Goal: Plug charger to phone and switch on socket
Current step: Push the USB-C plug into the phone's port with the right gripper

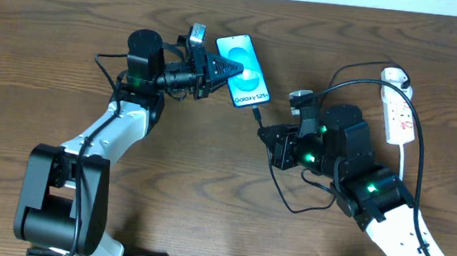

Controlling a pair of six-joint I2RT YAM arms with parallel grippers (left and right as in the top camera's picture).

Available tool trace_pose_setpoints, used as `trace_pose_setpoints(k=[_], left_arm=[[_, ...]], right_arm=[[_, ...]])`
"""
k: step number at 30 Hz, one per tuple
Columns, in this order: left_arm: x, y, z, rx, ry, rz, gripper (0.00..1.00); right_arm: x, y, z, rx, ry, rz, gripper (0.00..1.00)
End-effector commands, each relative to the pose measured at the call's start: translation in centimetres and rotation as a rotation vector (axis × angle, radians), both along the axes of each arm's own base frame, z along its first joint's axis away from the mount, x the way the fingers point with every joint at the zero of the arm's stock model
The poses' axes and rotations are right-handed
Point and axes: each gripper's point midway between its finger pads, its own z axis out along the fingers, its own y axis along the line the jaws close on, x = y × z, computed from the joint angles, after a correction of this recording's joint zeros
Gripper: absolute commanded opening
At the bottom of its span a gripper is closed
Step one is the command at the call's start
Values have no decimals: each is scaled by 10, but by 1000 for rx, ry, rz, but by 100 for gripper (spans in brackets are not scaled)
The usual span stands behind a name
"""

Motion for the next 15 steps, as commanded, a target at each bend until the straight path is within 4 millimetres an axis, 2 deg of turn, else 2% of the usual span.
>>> trace_pose_setpoints(k=[1,15], left_arm=[[2,-1,17,-10,-61,-19,7],[2,-1,17,-17,-35,-17,8]], right_arm=[[0,2,-4,-10,-3,10,1],[2,3,0,-1,-20,10,1]])
